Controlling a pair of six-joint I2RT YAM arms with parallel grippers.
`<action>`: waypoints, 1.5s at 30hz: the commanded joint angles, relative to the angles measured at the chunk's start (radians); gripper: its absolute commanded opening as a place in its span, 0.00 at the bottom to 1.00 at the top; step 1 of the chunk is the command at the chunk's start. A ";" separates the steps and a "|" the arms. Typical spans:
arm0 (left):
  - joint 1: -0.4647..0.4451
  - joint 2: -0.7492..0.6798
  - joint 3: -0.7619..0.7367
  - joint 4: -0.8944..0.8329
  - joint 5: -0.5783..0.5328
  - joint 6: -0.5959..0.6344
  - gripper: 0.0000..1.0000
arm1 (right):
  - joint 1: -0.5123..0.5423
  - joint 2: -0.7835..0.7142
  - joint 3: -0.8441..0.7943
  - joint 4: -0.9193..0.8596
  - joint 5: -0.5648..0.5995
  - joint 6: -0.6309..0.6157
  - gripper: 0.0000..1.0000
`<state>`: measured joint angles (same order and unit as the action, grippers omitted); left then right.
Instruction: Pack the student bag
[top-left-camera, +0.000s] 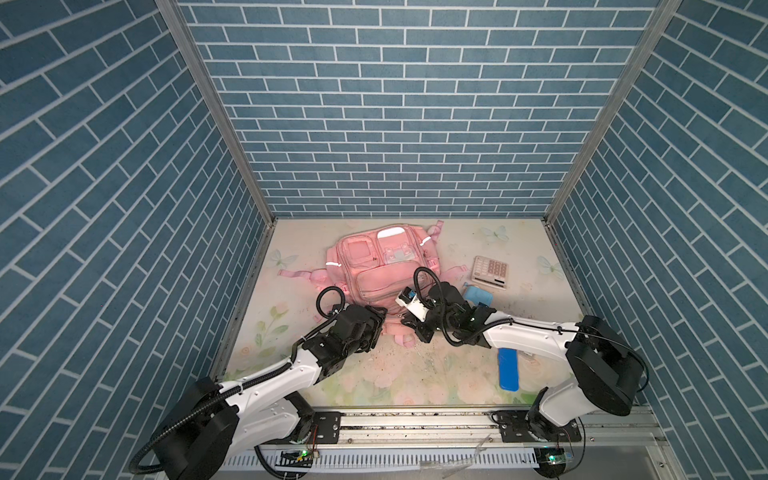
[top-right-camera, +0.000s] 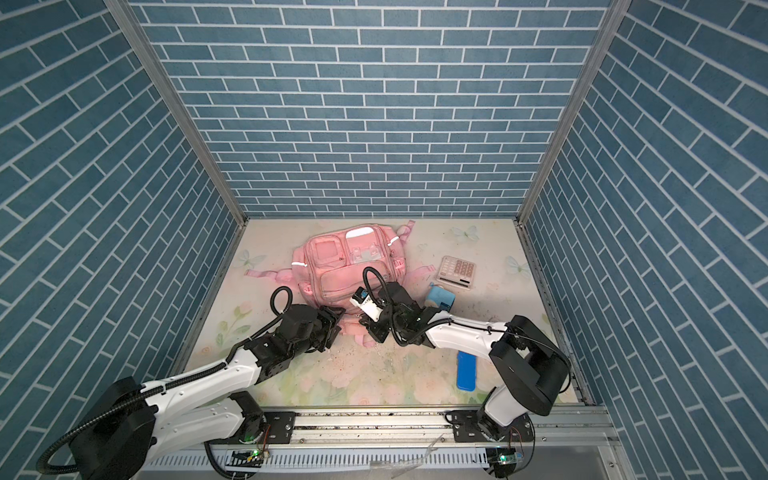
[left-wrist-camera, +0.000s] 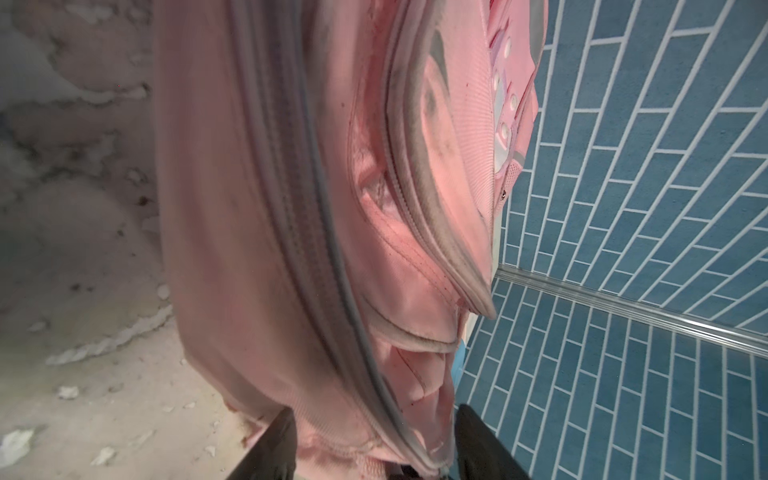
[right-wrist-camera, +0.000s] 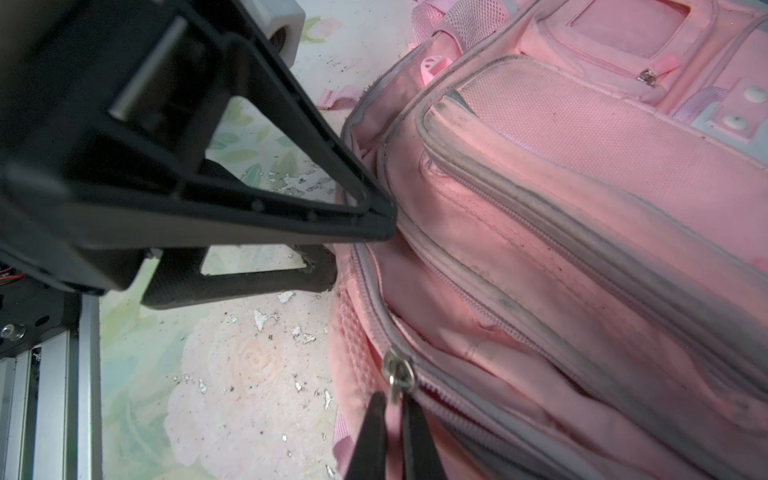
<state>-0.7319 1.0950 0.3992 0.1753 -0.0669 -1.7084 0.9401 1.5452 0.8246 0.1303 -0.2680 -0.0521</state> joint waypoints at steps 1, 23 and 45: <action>0.004 0.012 -0.025 0.036 -0.086 -0.022 0.49 | 0.042 0.027 0.049 -0.011 0.016 -0.052 0.00; 0.338 -0.027 0.012 -0.064 0.279 0.365 0.00 | -0.100 -0.095 -0.049 0.051 0.047 0.048 0.00; 0.720 0.118 0.276 -0.337 0.492 0.788 0.12 | -0.095 0.004 0.042 0.024 -0.136 0.036 0.00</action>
<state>-0.0486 1.2182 0.6151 -0.1253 0.4858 -1.0100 0.8234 1.5372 0.8284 0.1520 -0.3847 -0.0296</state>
